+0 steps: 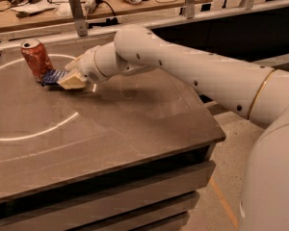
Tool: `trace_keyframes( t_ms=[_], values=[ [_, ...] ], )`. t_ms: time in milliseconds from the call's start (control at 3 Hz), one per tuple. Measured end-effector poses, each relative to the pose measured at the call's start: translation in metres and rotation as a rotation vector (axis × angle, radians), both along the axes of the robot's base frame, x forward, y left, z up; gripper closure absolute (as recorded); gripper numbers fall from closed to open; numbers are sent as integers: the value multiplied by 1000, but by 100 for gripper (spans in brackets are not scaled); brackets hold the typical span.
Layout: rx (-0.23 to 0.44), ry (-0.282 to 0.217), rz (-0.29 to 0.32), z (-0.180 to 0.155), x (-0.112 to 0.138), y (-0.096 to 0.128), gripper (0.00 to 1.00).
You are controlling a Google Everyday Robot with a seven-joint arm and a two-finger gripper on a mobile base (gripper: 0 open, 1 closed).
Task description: Move rxbar blueberry near coke can
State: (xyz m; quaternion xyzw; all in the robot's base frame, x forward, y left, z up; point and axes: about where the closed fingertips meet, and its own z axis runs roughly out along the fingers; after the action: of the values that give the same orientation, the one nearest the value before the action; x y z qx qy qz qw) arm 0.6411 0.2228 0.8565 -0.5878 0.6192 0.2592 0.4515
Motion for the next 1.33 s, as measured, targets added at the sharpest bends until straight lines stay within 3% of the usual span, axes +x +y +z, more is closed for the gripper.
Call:
trace_keyframes(
  t_ms=[333,667,1000,1333],
  values=[
    [-18,-1,15,-1,3,1,6],
    [-29,-9,36,3,-2,-8,0],
    [-11,-8,17,10,-11,-41,0],
    [13,20,-45,19,-26,-104,0]
  ],
)
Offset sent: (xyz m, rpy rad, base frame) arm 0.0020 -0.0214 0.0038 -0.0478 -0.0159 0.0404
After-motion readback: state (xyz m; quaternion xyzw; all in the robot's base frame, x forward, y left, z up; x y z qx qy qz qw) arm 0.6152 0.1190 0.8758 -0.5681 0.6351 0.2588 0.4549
